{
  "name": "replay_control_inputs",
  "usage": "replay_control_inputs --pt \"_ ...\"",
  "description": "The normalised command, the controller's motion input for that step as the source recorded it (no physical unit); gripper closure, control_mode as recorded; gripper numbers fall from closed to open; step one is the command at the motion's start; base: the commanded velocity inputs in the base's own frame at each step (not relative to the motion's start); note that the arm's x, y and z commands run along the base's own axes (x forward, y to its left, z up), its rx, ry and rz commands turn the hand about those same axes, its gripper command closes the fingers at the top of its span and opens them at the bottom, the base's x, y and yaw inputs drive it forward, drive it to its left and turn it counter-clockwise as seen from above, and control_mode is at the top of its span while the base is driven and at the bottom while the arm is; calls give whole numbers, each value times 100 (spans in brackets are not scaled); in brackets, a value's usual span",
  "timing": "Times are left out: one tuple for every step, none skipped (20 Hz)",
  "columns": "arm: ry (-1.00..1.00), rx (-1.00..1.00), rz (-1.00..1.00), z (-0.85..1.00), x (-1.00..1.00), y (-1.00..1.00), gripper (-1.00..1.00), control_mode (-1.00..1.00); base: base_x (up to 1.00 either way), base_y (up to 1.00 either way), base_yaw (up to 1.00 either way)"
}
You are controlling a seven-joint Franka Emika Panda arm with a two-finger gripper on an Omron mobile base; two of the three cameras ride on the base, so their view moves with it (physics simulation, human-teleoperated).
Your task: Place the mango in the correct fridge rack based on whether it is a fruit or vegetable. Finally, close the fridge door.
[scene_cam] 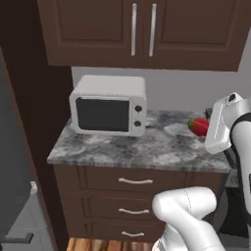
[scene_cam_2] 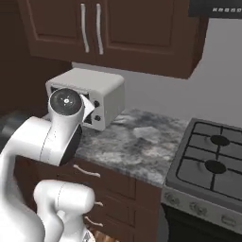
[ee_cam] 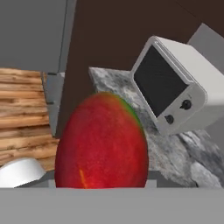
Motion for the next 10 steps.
replay_control_inputs --pt "0 0 0 0 0 0 100 100 -86 29 60" --pt "0 0 0 0 0 0 100 100 -74 44 58" --pt "0 0 0 0 0 0 100 100 -66 48 57" --pt "0 0 0 0 0 0 100 100 -61 57 57" --pt "0 0 0 0 0 0 100 100 -57 67 56" --pt "0 0 0 0 0 0 100 100 -51 73 56" --pt "0 0 0 0 0 0 100 100 -41 86 53" --pt "0 0 0 0 0 0 100 100 -34 96 48" --pt "0 0 0 0 0 0 100 100 -31 97 46" --pt "0 0 0 0 0 0 100 100 -24 100 43"
